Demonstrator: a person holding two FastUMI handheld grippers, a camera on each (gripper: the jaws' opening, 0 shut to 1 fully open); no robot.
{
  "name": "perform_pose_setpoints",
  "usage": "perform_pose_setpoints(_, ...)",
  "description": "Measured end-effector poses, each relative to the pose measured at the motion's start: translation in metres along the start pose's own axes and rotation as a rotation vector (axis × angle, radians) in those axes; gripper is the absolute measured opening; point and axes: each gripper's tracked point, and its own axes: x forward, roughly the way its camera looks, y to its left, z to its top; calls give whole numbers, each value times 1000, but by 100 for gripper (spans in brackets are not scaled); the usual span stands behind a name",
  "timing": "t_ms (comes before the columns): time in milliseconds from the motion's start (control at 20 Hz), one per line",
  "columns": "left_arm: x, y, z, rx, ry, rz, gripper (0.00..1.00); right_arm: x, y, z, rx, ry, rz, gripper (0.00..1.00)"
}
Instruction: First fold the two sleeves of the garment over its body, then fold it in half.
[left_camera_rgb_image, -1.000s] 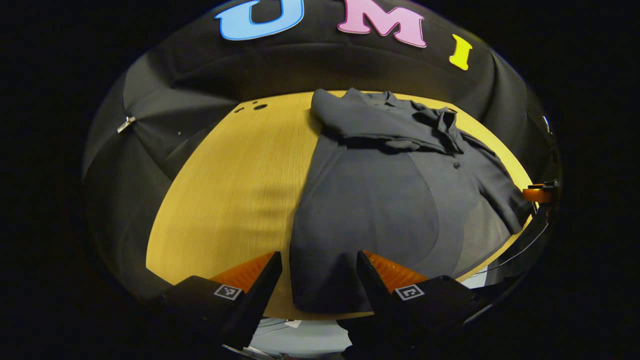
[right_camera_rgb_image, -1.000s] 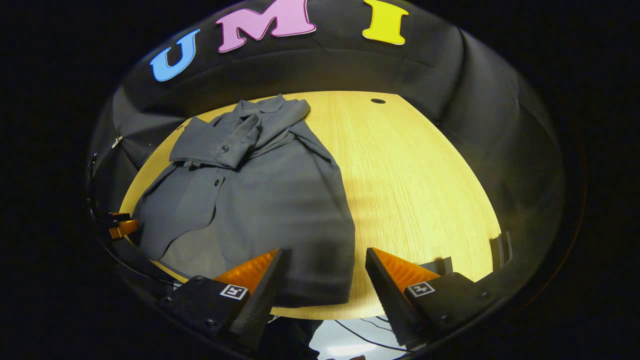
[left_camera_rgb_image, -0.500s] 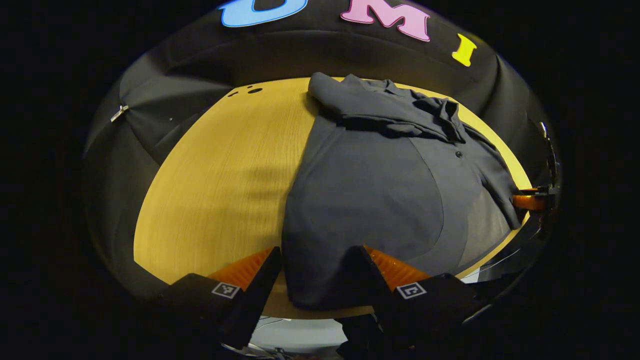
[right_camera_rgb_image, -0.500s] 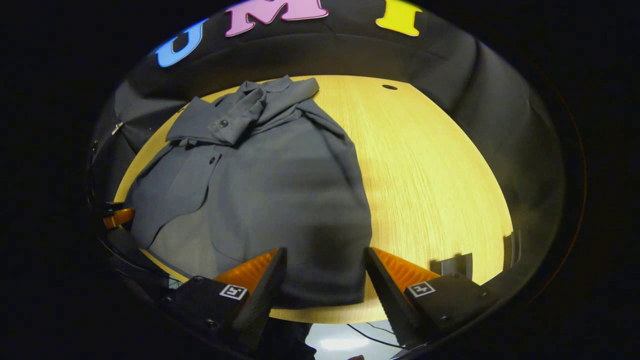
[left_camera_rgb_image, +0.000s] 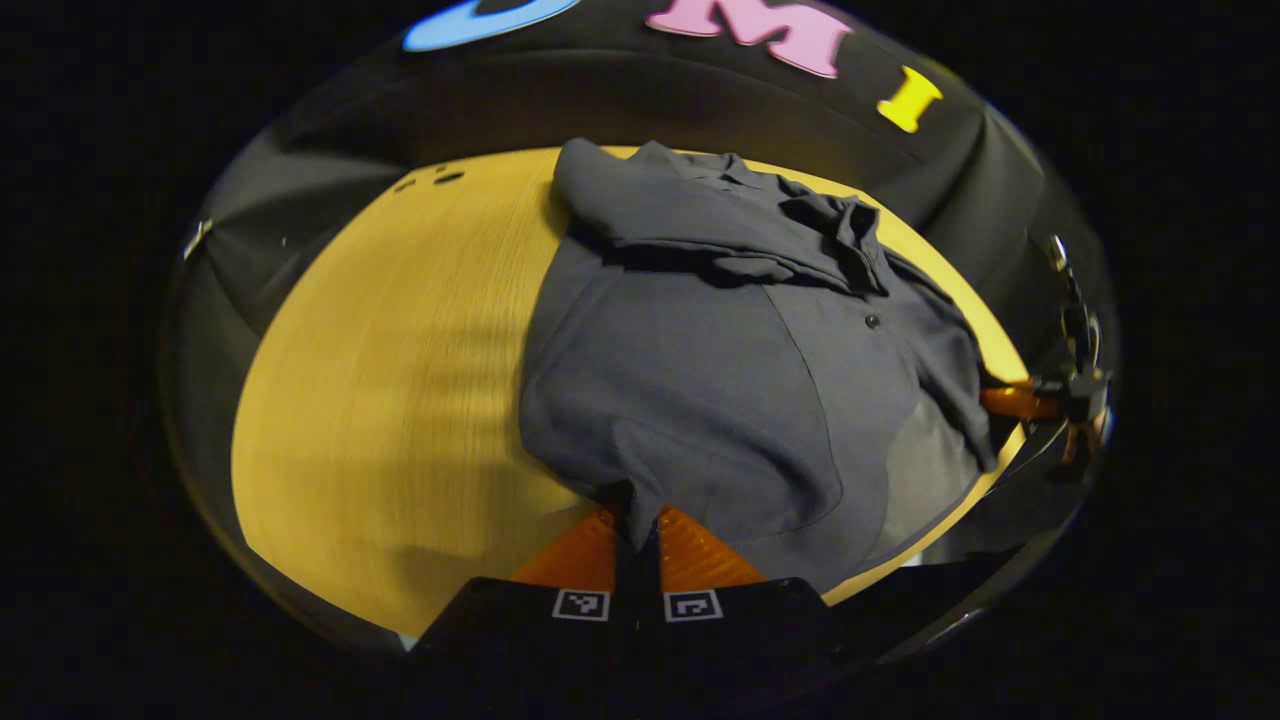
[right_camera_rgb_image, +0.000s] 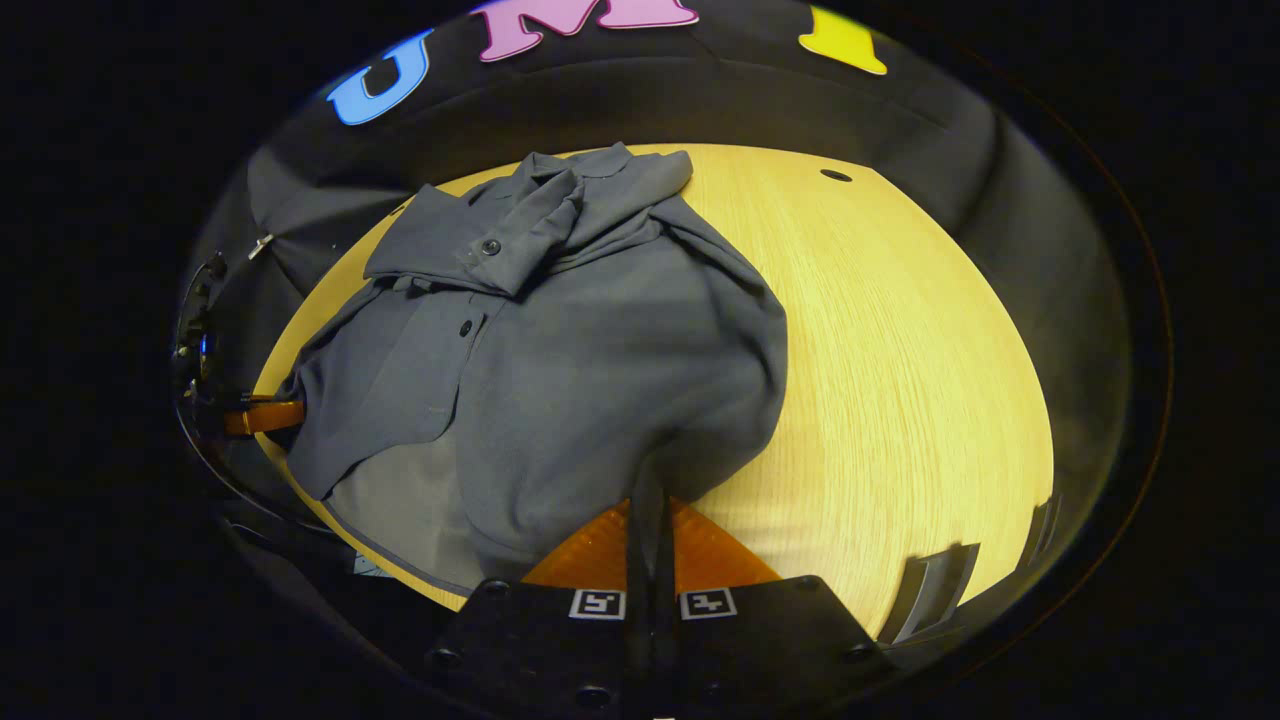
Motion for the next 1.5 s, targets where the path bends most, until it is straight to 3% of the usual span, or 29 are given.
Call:
perform_pose_setpoints(200,-28,6,-18,-53,10,-15,6,-32,-1,-15,42,-3,28,5)
perform_pose_setpoints(400,-51,-4,-50,-35,89,-40,6,-54,5,-42,36,39,53,5)
perform_pose_setpoints(550,-65,-5,-65,-61,101,-54,6,-71,5,-37,59,16,48,5)
perform_pose_setpoints(1050,-92,-10,94,-194,-162,-111,5,-103,17,133,116,-323,96,5)
perform_pose_setpoints(1500,-78,-2,211,-175,-317,-128,6,-74,18,243,114,-453,126,5)
